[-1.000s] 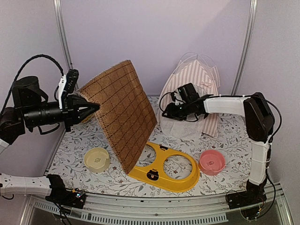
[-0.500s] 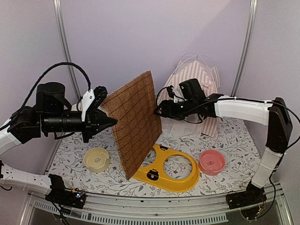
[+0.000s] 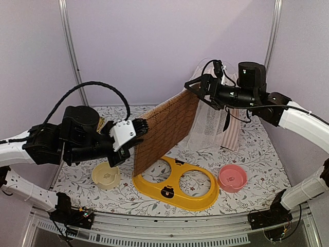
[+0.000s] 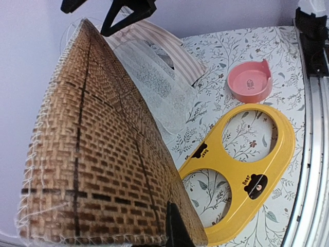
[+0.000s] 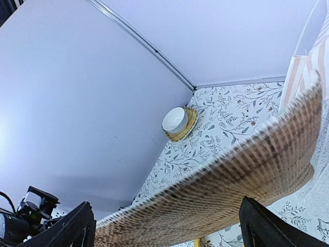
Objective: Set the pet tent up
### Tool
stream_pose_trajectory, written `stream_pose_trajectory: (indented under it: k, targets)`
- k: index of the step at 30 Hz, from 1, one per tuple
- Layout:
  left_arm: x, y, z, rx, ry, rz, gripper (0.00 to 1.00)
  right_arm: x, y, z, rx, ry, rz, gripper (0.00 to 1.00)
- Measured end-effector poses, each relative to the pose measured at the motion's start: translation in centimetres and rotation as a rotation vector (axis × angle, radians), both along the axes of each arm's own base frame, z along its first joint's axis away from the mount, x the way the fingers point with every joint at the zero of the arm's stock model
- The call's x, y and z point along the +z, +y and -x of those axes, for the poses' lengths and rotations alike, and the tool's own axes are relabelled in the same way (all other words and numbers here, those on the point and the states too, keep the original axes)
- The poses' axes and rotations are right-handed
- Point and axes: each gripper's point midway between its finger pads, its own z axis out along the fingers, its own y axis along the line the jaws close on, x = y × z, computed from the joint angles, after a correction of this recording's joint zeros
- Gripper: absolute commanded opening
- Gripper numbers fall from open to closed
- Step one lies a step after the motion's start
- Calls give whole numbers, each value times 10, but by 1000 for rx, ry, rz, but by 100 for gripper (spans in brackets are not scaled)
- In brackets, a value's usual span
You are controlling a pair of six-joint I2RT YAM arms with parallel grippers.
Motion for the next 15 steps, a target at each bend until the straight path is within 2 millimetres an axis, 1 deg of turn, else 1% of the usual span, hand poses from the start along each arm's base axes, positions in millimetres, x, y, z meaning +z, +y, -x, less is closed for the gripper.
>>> stream_pose_trajectory:
  k: [3, 6, 8, 11, 13, 15]
  targets:
    - [-3, -6, 2, 4, -45, -37, 0, 12, -7, 7, -11, -1, -27, 99]
    - [-6, -13, 6, 5, -85, -65, 0, 11, -10, 10, -14, 22, -26, 99]
    - [-10, -18, 8, 11, -105, -85, 0, 3, -10, 10, -14, 47, -14, 99]
    - [-16, -25, 8, 25, -136, -117, 0, -20, -11, 13, -13, 103, 19, 99]
    - [-18, -27, 7, 34, -153, -130, 0, -36, -12, 15, -12, 144, 44, 99]
    - [-20, -27, 7, 45, -170, -145, 0, -47, -12, 17, -7, 174, 61, 99]
